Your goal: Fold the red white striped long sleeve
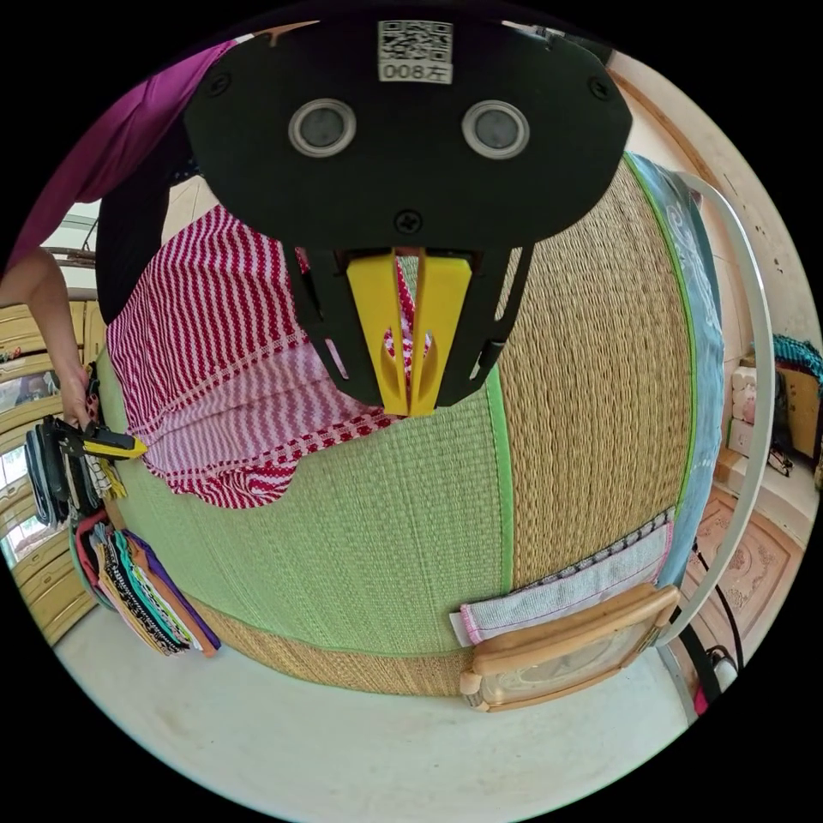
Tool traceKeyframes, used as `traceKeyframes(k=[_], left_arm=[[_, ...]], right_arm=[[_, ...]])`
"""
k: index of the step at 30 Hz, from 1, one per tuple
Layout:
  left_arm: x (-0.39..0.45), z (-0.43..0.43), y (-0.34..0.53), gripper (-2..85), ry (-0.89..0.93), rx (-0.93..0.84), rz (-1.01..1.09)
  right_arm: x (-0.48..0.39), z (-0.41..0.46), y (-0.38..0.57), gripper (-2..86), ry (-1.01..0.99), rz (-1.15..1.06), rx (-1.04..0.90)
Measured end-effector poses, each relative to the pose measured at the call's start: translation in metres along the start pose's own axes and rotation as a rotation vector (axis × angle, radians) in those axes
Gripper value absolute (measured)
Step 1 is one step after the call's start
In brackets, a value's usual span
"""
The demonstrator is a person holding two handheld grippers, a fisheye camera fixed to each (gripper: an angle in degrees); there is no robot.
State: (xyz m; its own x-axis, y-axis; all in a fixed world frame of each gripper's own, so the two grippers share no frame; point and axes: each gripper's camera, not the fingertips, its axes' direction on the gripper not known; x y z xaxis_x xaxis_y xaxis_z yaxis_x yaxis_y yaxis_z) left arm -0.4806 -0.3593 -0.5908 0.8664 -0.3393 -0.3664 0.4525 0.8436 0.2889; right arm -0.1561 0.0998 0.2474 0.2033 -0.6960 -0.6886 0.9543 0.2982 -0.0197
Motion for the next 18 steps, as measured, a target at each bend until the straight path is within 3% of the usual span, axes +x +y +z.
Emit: traceKeyframes(k=[9, 18], left_arm=[[-0.025, -0.011, 0.027, 0.2, 0.11, 0.048, -0.052], [-0.037, -0.014, 0.076, 1.6, 0.293, 0.077, -0.078]], right_arm=[[0.037, 0.002, -0.003, 0.4, 0.031, 0.071, 0.005], [0.026, 0.0, 0.024, 3.1, -0.061, 0.045, 0.044]])
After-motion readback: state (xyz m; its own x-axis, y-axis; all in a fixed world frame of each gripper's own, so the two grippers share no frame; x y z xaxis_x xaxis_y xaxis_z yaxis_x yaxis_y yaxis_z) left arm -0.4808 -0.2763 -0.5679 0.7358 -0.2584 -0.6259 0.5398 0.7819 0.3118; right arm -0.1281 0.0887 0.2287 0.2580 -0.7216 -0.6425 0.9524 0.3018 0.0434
